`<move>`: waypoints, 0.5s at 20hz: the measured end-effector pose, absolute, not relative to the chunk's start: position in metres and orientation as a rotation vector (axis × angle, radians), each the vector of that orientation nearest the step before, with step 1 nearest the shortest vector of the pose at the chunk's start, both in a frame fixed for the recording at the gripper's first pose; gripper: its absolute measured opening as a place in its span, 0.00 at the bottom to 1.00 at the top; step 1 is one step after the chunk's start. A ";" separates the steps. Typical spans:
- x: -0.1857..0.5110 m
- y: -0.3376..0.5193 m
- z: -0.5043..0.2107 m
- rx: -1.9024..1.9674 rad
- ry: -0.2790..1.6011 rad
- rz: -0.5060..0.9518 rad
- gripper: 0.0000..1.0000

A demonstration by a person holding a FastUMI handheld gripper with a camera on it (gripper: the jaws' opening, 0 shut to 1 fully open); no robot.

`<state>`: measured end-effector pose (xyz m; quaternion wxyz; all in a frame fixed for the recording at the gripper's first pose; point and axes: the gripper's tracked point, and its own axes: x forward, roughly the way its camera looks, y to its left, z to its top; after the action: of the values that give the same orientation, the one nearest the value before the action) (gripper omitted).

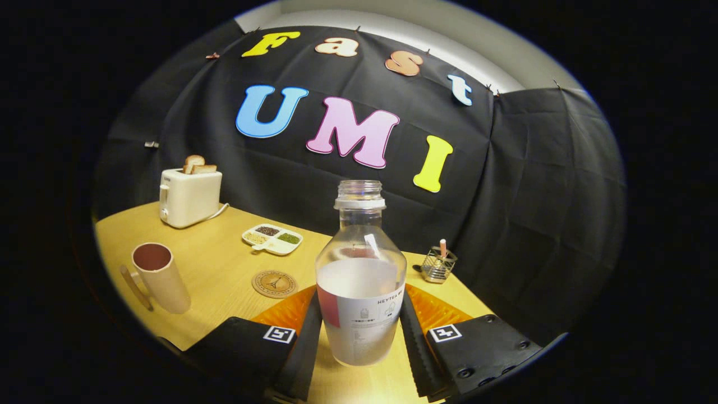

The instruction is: Take the bottle from table, then pour the juice into the cup, finally place the bottle on the coaster

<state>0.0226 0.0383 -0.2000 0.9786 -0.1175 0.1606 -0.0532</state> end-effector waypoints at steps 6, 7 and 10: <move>0.031 0.062 -0.161 -0.512 0.302 -0.047 0.71; 0.031 0.069 -0.159 -0.544 0.294 -0.027 0.71; 0.036 0.089 -0.160 -0.659 0.280 0.017 0.71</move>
<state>0.0356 0.0894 -0.1597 0.9365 -0.3227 0.1372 0.0084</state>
